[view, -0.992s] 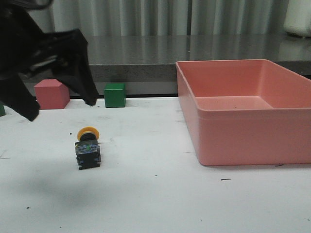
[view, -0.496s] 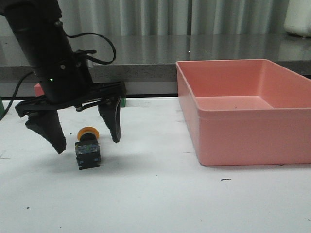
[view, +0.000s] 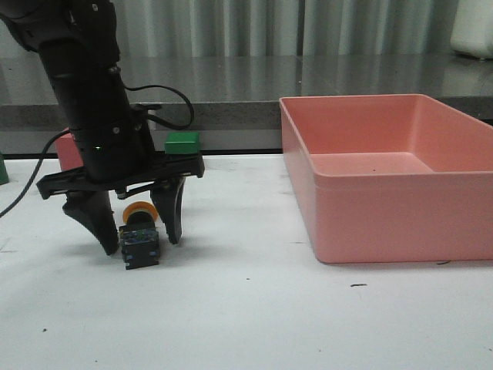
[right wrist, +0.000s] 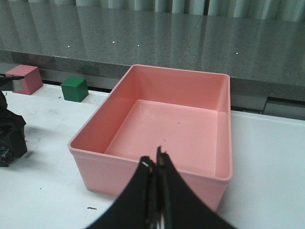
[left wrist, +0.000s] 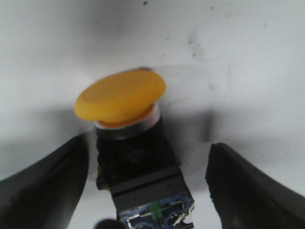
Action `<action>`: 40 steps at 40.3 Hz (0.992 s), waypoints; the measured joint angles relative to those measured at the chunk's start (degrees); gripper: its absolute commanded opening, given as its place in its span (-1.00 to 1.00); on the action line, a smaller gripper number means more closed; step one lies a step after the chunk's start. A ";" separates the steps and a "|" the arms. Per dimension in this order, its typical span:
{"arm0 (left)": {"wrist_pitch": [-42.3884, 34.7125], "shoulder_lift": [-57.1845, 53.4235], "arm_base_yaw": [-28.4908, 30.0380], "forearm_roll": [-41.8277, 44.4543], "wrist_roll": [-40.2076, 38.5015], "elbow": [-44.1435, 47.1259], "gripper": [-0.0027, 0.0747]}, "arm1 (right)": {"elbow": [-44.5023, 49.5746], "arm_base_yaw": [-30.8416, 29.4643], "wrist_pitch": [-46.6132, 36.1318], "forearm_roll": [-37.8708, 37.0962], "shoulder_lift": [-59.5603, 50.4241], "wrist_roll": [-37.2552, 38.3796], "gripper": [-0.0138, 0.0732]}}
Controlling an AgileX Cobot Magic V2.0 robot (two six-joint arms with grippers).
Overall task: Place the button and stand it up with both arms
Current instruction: 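Lower the open left gripper over the lying button and close on it, then lift the button with the left gripper and rotate it cap-up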
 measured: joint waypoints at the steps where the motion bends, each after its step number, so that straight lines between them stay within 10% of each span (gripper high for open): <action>1: 0.00 0.00 0.11 0.00 0.00 -0.15 0.17 | 0.00 0.00 0.00 0.00 0.00 0.00 -0.84; 10: 0.23 0.10 1.02 0.35 -0.12 -1.01 -0.37 | 0.00 0.00 0.00 0.00 0.00 0.00 -0.84; 25: -1.91 -0.21 1.02 1.16 1.07 -1.25 -0.40 | 0.00 0.00 0.00 0.00 0.00 0.00 -0.84; 40: -33.24 -11.95 -2.26 8.93 1.67 14.38 -0.39 | 0.00 0.00 0.00 0.00 0.00 0.00 -0.84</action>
